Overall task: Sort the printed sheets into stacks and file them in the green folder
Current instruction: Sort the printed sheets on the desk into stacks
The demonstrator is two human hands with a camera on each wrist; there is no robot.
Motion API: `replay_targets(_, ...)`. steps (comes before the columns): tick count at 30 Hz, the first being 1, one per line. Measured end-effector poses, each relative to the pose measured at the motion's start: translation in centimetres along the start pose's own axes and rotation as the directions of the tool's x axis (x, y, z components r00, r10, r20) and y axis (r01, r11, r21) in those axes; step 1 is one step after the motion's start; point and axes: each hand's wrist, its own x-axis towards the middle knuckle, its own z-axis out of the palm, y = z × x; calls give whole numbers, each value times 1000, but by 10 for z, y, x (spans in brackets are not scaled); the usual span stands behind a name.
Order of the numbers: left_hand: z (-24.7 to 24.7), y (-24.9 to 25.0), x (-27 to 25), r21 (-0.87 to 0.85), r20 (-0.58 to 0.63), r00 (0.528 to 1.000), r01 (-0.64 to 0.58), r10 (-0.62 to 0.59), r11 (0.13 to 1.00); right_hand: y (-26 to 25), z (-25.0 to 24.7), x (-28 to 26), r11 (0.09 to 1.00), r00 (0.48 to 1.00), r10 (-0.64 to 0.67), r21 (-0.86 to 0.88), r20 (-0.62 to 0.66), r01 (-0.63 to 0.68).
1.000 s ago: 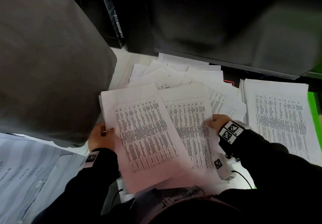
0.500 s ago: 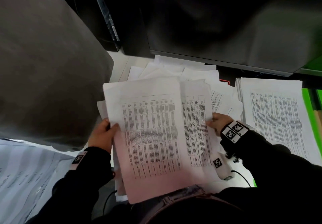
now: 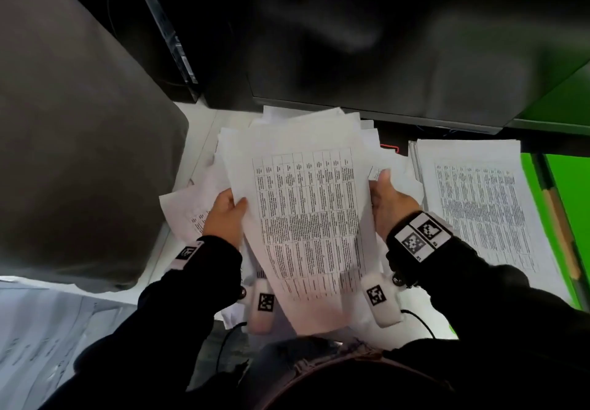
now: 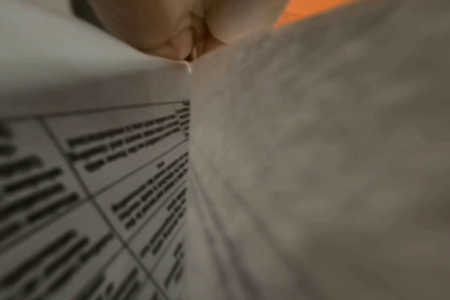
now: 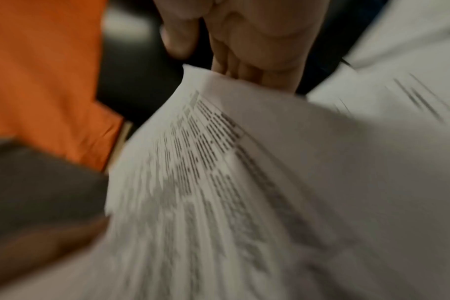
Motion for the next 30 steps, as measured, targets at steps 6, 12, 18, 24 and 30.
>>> replay_targets(6,15,54,-21,-46,3,951,-307,308,950,-39,-13,-40,898,916,-395,-240,-74,368)
replay_targets(12,24,70,-41,-23,104,877,-469,468,883,-43,-17,-49,875,851,-483,-68,-207,480)
replay_targets(18,30,29,-27,178,158,944,-315,288,932,-19,-8,-30,932,937,-321,-221,-136,287)
replay_targets(24,32,23,-22,168,55,994,-99,91,981,-27,-12,-26,945,941,-296,-193,-162,264)
replay_targets(30,24,10,-20,182,198,976,-122,85,976,-20,-28,-25,952,974,-194,-264,-118,157)
